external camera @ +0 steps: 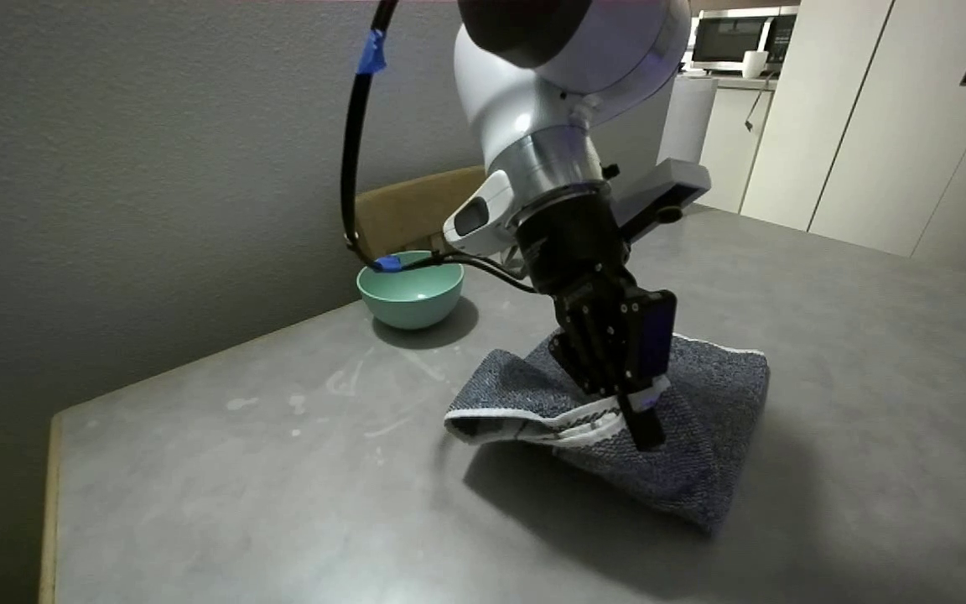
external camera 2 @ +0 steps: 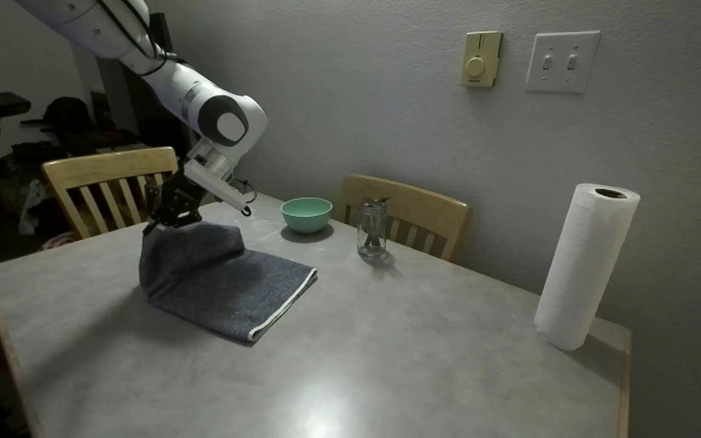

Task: Unfold the towel once

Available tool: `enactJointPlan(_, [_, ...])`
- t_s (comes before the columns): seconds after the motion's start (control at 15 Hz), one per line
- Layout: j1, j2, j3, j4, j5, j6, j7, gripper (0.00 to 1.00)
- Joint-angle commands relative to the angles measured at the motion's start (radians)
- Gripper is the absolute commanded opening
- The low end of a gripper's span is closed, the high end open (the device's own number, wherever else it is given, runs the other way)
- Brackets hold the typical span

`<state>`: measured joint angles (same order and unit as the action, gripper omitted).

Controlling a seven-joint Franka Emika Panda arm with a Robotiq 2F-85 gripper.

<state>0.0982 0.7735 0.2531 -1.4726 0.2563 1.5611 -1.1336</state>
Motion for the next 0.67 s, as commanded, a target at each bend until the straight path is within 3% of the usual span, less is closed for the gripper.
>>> enactJointPlan(0.0, [0.021, 0.024, 0.0, 0.032, -0.009, -0.005, 0.051, 0.01])
enactJointPlan(0.6, [0.023, 0.026, 0.008, 0.02, -0.008, -0.002, 0.063, 0.04])
